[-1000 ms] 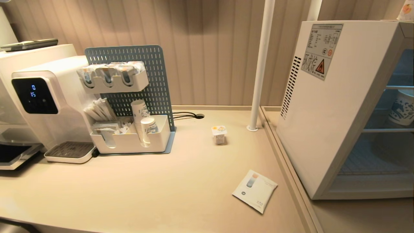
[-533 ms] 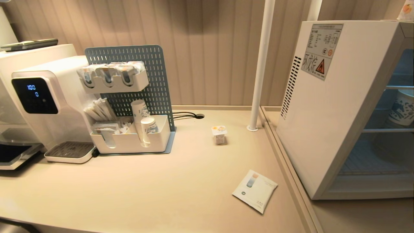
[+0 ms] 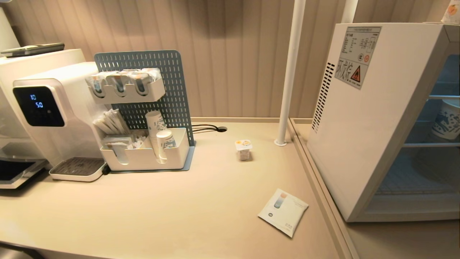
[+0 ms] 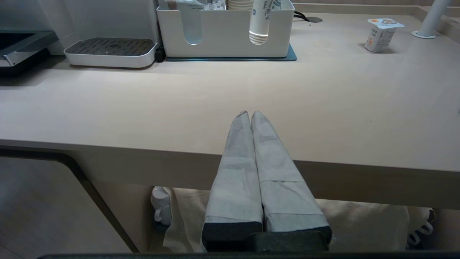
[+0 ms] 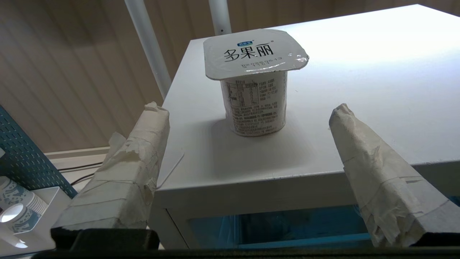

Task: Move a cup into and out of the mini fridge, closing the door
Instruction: Put the yoghurt in the freezer

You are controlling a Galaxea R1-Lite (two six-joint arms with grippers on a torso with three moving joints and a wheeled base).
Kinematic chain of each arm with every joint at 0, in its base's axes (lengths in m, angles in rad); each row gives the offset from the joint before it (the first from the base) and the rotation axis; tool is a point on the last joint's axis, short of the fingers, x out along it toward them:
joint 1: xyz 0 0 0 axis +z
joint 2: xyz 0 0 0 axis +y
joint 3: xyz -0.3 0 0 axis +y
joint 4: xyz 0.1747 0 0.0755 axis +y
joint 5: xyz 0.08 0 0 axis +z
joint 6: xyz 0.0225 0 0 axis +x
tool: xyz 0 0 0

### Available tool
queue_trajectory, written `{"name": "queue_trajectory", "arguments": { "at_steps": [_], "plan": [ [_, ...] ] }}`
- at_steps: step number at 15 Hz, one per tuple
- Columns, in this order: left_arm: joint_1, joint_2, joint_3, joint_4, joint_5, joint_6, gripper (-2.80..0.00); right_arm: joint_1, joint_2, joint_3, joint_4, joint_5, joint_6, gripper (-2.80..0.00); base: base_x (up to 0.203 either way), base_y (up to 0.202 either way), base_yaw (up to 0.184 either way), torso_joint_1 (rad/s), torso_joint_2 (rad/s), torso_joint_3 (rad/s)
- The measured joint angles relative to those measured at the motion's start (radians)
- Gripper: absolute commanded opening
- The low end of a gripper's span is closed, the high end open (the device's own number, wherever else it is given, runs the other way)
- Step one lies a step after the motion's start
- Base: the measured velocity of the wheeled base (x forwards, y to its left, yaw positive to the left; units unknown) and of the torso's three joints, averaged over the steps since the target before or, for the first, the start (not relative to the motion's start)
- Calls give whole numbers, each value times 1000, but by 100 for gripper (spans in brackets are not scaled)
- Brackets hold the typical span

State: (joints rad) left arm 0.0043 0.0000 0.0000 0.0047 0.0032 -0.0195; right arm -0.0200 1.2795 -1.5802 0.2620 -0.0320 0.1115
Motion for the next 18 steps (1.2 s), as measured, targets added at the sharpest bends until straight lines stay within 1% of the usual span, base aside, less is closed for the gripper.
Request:
{"name": "queue_trajectory", "arguments": {
  "at_steps": [9, 12, 18],
  "plan": [
    [0, 0, 0, 0, -1, 0, -280, -1, 171, -166, 4, -4, -11, 0, 0, 0, 0, 0, 0, 0],
    [0, 0, 0, 0, 0, 0, -280, -2, 208, -185, 2, -5, -37, 0, 0, 0, 0, 0, 0, 0],
    [0, 0, 0, 0, -1, -2, -280, -1, 253, -207, -4, -5, -38, 0, 0, 0, 0, 0, 0, 0]
  ]
}}
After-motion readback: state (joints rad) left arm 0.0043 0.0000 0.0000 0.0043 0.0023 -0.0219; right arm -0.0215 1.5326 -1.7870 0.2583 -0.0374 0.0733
